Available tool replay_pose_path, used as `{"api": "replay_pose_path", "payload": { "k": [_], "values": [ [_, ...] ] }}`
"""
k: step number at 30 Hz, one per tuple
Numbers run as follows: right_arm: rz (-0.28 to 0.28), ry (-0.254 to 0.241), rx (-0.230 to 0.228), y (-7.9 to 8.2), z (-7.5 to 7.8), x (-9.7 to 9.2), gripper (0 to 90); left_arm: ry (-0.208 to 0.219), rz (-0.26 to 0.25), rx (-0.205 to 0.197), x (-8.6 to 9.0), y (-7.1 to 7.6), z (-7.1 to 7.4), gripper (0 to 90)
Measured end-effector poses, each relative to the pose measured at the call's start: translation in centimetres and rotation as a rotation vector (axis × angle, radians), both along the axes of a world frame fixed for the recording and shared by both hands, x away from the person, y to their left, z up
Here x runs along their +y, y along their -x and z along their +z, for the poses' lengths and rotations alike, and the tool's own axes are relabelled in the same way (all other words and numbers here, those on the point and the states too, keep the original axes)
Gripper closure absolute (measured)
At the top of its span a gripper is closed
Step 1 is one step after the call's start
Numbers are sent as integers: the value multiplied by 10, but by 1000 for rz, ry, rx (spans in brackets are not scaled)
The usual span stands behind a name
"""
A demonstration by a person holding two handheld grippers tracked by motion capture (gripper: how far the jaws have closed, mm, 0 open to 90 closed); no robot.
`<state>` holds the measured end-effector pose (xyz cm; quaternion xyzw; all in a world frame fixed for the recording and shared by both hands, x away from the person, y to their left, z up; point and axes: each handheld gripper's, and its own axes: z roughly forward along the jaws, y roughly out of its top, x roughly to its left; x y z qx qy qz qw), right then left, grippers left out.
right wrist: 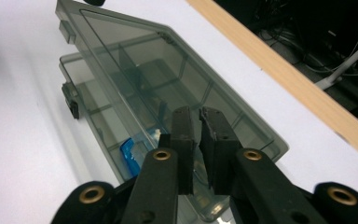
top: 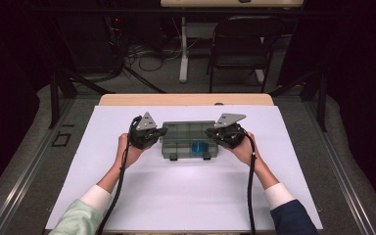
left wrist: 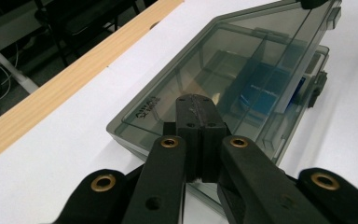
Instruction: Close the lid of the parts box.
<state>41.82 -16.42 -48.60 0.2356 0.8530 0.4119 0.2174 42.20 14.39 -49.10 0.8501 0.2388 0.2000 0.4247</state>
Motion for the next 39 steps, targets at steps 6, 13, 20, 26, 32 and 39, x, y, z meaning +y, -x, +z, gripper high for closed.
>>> {"api": "replay_pose_path", "payload": {
  "k": [6,13,20,26,32,39],
  "values": [
    [-13,7,2,3,-8,2,868,-14,-4,-1,-1,4,-8,900],
    [-22,9,0,6,-15,1,883,-27,-6,1,-2,7,-16,900],
    [-22,8,8,7,-21,1,887,-39,-7,4,-4,8,-22,900],
    [-20,17,19,7,-24,1,887,-56,-5,6,-6,9,-28,900],
    [-22,34,28,7,-28,3,892,-53,-9,20,-7,7,-31,900],
    [-19,44,42,7,-32,4,894,-58,-10,20,-8,8,-34,900]
  ]
}}
